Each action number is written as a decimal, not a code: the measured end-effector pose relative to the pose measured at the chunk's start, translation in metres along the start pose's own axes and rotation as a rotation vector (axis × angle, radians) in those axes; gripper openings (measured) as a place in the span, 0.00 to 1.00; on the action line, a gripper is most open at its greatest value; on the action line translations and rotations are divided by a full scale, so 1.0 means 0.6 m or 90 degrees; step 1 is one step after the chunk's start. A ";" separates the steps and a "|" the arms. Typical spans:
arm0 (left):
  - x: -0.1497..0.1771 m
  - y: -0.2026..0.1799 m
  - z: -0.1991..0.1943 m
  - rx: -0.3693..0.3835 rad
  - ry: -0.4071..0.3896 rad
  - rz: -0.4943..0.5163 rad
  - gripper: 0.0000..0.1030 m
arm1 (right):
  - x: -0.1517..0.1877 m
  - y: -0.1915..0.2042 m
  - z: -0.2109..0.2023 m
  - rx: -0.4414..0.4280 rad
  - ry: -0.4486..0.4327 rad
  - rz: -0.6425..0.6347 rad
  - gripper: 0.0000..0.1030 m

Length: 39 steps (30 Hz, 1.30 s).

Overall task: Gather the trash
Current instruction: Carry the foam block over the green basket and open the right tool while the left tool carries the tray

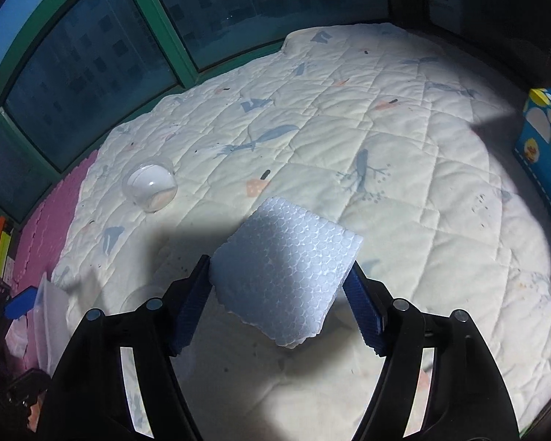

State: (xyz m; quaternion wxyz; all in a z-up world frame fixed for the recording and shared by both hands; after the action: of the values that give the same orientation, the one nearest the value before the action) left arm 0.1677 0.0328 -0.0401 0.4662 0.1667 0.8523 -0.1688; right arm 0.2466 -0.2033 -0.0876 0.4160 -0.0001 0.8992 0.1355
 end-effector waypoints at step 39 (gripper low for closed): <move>0.037 -0.540 0.092 0.252 0.098 0.133 0.87 | 0.371 -0.523 -0.477 0.317 -0.050 0.303 0.71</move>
State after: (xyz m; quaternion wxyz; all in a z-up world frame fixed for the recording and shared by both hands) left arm 0.0539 -0.2764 -0.0439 0.3728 0.3545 0.8137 -0.2705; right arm -0.0777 -0.5502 -0.1541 0.3941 0.3164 0.8628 0.0054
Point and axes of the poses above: each gripper's, at about its wrist camera, not at the fingertips, and z roughly the way its jaws point, y to its left, x to its underside, the point moved 1 cm from there along z, roughly the way its jaws point, and after that the axes turned 13 degrees about -y, right-handed, at the moved point
